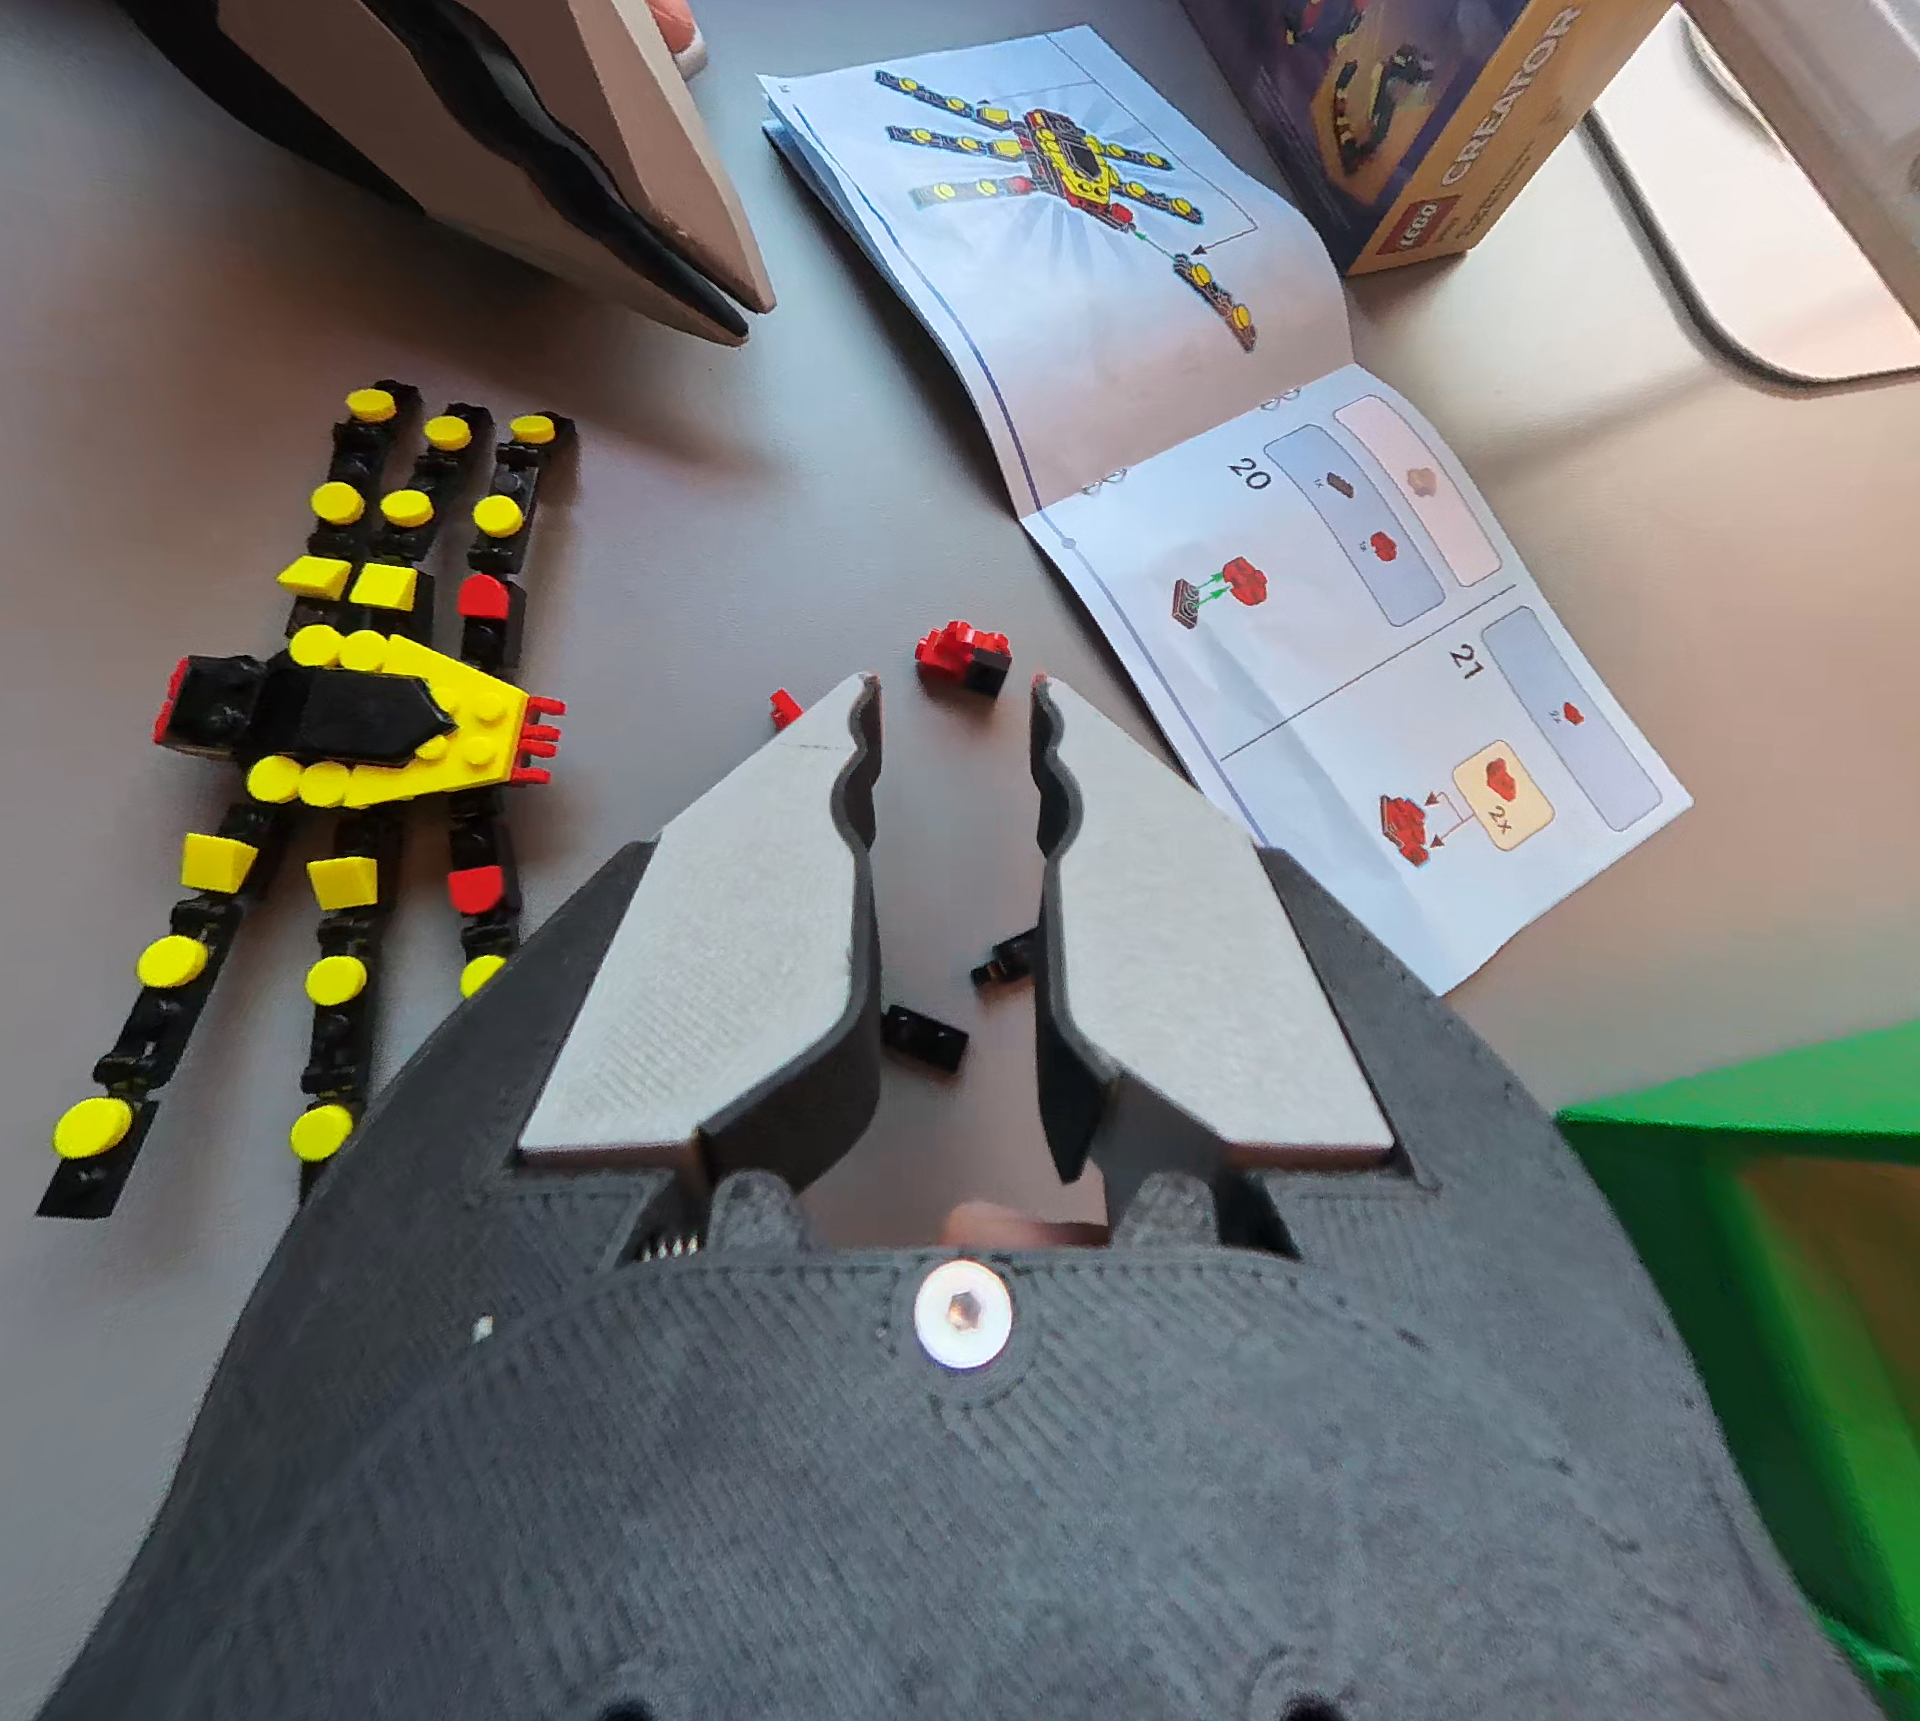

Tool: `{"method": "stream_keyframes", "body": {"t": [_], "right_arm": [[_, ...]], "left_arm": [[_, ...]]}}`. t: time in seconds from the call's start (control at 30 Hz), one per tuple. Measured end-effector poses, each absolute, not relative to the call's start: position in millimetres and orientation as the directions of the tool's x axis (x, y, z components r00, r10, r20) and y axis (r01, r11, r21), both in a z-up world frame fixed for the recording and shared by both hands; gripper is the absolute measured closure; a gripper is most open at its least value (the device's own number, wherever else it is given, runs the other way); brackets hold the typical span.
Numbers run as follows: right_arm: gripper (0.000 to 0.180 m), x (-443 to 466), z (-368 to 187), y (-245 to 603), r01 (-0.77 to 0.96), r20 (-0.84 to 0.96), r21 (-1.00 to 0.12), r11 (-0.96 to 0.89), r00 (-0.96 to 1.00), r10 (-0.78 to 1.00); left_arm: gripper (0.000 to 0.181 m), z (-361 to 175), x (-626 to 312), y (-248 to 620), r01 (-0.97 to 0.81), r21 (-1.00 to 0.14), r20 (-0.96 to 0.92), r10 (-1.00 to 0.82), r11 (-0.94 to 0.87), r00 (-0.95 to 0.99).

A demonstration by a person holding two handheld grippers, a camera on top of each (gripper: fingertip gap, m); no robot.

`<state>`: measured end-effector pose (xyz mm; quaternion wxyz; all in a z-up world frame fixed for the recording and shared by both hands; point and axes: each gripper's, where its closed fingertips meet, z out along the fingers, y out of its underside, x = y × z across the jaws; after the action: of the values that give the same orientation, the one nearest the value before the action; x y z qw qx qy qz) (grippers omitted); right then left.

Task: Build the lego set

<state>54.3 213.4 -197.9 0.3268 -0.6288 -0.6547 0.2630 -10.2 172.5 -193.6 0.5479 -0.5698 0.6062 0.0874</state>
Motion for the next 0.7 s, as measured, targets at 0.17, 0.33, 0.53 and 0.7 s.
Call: {"method": "stream_keyframes", "body": {"t": [0.17,0.33,0.53,0.7], "right_arm": [[0.153,51.7,-201.8,214.5,0.645,0.079,-0.762,0.059,0.003,0.997],[0.152,51.9,-207.5,220.2,0.664,0.116,-0.743,0.076,0.016,0.993],[0.152,43.3,-201.6,220.2,0.628,0.152,-0.769,0.120,-0.002,0.988],[0.163,47.3,-209.6,217.1,0.661,0.202,-0.729,0.175,-0.037,0.979]], "left_arm": [[0.179,-195.3,-10.1,172.4,-0.793,-0.507,-0.769,-0.593,0.337,0.240],[0.179,-196.5,-9.9,172.2,-0.798,-0.498,-0.773,-0.591,0.339,0.231],[0.179,-197.9,-9.7,172.2,-0.803,-0.489,-0.776,-0.589,0.339,0.224],[0.179,-197.9,-9.8,172.1,-0.804,-0.488,-0.778,-0.588,0.341,0.223]]}}
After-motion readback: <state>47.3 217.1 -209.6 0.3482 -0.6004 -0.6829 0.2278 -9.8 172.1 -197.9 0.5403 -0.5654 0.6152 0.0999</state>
